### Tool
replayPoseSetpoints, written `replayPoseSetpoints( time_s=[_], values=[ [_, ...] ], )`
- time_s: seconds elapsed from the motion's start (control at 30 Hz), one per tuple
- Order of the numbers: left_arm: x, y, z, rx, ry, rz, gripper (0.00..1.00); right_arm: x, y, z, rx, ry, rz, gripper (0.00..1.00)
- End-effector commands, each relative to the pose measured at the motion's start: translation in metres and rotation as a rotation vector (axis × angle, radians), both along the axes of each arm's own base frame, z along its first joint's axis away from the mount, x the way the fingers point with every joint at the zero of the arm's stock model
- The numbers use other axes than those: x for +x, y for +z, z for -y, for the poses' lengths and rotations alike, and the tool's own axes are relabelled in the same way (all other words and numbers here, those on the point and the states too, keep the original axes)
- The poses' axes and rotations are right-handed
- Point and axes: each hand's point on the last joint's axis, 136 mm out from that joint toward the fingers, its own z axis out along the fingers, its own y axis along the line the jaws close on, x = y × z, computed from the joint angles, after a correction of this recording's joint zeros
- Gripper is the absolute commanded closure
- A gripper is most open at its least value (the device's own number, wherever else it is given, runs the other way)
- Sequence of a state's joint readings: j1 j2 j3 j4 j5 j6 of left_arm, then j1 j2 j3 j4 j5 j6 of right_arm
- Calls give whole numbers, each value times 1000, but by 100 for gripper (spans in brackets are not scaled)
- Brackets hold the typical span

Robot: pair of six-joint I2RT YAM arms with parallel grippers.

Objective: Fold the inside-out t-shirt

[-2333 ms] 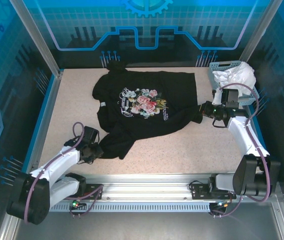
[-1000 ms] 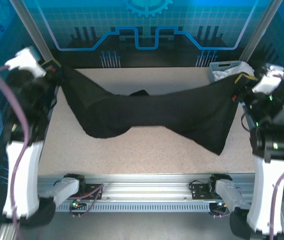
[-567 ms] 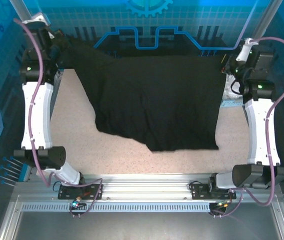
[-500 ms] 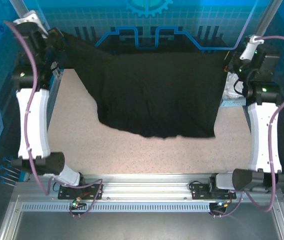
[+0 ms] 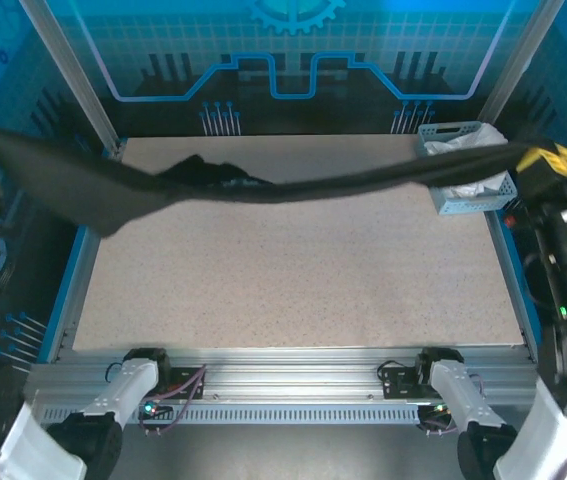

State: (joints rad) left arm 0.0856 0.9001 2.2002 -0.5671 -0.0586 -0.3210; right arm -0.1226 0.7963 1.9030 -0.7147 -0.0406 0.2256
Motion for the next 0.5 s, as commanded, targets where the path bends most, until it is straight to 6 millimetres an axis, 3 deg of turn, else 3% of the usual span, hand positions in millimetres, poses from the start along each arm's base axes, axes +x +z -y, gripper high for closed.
replayPoseSetpoints(
  time_s=[0.0, 0.1, 0.2, 0.33, 0.47],
  values=[
    [4, 10, -4, 39, 65, 12, 100, -19, 5, 7, -13, -62, 24, 100],
    [29, 15, -12, 46, 109, -16, 100, -15, 10, 8, -20, -65, 29, 100],
    [83, 15, -20, 56, 134, -82, 100, 13, 6, 11, -32, -70, -13, 100],
    [191, -5, -28, 62, 125, -219, 100, 82, -19, 23, -47, -92, -119, 100],
    [323, -65, -39, 56, 107, -398, 100, 178, -71, 32, -44, -84, -271, 100]
  ],
)
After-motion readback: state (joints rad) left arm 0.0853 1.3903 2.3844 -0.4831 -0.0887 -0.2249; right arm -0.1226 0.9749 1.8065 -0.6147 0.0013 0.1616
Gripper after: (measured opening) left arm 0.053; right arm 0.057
